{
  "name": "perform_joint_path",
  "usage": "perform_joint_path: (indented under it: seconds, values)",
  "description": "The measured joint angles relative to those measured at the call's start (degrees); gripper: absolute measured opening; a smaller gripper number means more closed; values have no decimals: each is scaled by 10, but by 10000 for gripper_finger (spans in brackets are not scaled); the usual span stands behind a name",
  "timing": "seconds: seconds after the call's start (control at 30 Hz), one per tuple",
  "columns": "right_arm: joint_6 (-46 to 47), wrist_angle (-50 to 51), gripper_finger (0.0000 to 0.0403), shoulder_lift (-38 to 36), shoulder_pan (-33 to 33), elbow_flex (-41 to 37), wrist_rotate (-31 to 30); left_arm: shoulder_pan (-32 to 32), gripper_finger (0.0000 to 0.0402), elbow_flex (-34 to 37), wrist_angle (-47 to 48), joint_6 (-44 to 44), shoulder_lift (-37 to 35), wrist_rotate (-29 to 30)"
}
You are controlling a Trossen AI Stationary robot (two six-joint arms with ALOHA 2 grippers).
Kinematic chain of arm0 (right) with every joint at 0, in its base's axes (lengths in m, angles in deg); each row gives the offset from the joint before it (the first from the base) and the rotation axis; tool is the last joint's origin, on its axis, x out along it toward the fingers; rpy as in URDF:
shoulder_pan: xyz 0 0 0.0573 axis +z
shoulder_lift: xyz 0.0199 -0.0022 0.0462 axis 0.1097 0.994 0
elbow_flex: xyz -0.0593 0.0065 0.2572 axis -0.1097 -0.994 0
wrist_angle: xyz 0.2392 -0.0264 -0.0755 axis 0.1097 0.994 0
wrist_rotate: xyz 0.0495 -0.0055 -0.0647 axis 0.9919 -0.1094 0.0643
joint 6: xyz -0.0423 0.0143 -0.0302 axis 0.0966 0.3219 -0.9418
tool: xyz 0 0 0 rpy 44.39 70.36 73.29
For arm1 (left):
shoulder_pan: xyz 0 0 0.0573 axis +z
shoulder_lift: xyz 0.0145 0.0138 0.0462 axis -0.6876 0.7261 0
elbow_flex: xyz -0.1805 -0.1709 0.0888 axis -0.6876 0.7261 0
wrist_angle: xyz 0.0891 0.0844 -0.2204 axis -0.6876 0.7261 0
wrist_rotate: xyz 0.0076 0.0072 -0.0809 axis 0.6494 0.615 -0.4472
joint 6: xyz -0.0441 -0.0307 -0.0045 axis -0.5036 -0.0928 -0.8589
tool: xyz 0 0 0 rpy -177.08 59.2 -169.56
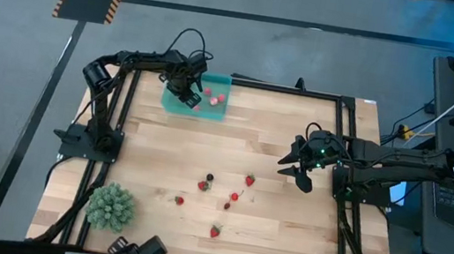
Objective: Pick and placing Produce into tupperware
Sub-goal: Put the red cherry into the blue bin, then put the red strawberry into the blue bin
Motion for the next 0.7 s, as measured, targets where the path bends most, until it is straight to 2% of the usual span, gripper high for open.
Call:
perform_joint_path:
  seconds: [0.3, 0.6, 0.7]
  values:
    - [0, 0, 165, 0, 0, 0, 0, 0, 128, 0, 9, 0, 0, 0]
    - [0, 0, 165, 0, 0, 0, 0, -1, 193, 0, 11, -9, 0, 0]
    - [0, 0, 165, 0, 0, 0, 0, -1, 202, -7, 30, 2, 0, -28]
